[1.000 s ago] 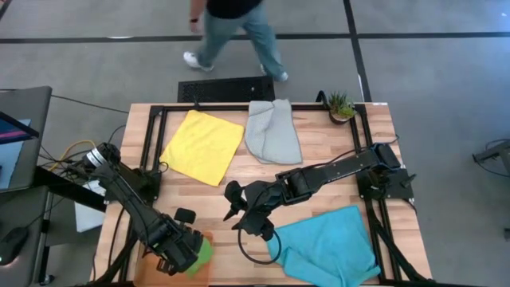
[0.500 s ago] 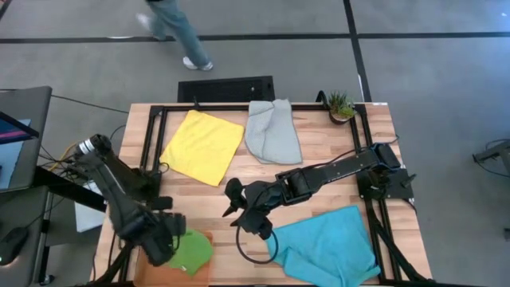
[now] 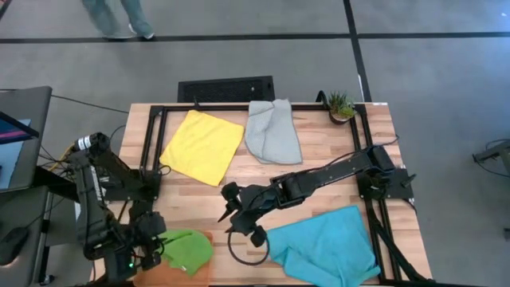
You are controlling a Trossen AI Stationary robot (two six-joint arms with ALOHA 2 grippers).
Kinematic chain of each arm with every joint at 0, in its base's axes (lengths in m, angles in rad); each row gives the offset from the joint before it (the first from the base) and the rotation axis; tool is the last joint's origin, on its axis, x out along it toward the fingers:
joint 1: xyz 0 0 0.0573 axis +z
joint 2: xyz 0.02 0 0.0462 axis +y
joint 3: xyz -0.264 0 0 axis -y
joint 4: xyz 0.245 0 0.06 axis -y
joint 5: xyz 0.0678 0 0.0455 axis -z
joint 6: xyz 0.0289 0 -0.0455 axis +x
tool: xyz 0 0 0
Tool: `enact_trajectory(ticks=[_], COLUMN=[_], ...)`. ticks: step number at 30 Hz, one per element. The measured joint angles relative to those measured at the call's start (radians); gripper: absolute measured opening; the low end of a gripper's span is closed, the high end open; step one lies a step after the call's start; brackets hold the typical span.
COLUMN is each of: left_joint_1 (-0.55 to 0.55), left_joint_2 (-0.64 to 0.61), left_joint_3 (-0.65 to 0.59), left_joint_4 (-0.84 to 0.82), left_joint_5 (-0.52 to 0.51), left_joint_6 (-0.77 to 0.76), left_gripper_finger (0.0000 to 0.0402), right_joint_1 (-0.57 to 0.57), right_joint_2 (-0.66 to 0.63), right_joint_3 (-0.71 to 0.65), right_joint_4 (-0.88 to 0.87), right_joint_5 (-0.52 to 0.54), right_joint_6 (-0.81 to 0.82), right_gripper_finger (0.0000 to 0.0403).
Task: Fold microfiber towels
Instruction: Put the folded green towel into the orange bin
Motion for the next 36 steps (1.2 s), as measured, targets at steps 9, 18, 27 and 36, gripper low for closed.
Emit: enact_trajectory(ticks=[9,18,27,36], left_joint_1=[-0.078,-0.1,-0.099,-0.099], left_joint_2=[0.0,0.0,0.0,0.0], left_joint_3=[0.0,0.0,0.0,0.0], left_joint_4=[0.001,0.002,0.002,0.002], left_joint_5=[-0.095,-0.122,-0.122,-0.134], left_joint_6=[-0.12,-0.182,-0.182,-0.182], left_gripper_finger=[0.0124,0.0124,0.0124,0.0124], right_joint_1=[0.024,0.016,-0.018,-0.027], right_joint_2=[0.129,0.266,0.306,0.322], right_joint_3=[0.001,0.003,0.001,0.003], right_joint_4=[0.241,0.447,0.477,0.5], right_joint_5=[0.0,0.025,0.061,0.06], right_joint_6=[0.14,0.479,0.622,0.649], right_gripper_finger=[0.0193,0.0193,0.0193,0.0193])
